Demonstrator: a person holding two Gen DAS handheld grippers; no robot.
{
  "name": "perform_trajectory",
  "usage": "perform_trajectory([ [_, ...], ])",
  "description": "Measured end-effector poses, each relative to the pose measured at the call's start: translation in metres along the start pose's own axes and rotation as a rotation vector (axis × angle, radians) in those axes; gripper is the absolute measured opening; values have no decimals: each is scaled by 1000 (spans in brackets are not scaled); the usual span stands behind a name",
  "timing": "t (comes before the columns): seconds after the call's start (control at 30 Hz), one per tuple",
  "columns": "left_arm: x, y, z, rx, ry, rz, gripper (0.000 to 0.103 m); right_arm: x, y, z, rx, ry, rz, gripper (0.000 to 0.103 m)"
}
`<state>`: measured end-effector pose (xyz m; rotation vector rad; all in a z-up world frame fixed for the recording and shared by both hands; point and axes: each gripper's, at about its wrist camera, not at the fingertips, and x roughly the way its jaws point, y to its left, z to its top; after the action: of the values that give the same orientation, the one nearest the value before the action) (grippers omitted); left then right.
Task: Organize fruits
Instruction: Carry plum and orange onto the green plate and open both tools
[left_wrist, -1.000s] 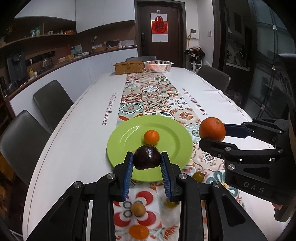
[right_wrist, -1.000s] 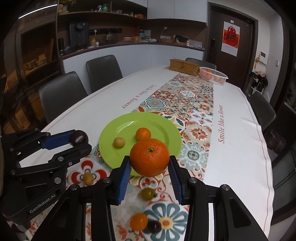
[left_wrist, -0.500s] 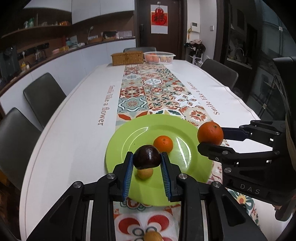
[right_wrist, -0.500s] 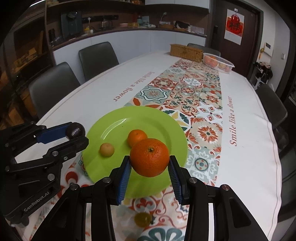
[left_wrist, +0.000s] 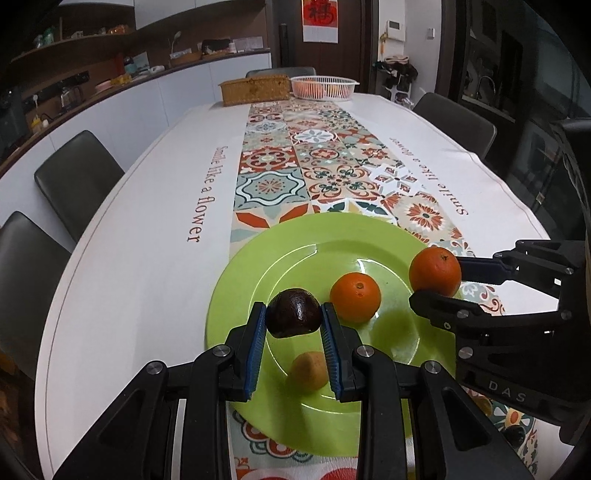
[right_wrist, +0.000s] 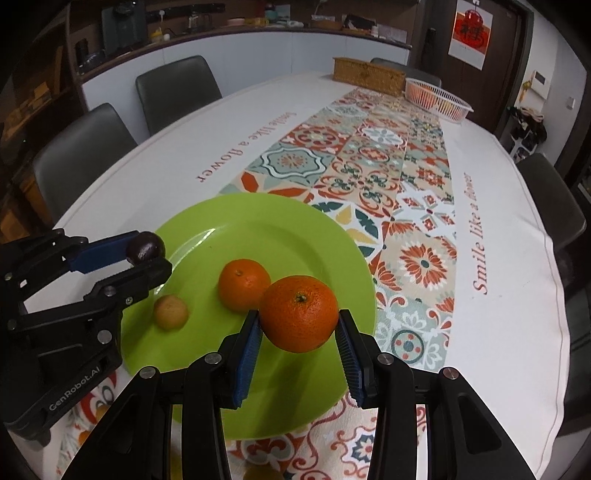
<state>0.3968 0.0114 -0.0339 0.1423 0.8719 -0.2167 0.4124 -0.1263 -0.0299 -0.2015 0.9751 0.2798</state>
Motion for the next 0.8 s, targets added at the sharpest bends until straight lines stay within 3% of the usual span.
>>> perform_trajectory([
  [0.27, 11, 2, 1, 2, 21, 0, 30, 10, -3, 2, 21, 33, 23, 42],
  [0.57, -3, 0, 1, -13, 2, 5, 47, 4, -6, -2, 26, 21, 34, 43],
  [0.8, -28, -4, -5, -15, -10, 32, 50, -19, -8, -6, 31, -29, 27, 49],
])
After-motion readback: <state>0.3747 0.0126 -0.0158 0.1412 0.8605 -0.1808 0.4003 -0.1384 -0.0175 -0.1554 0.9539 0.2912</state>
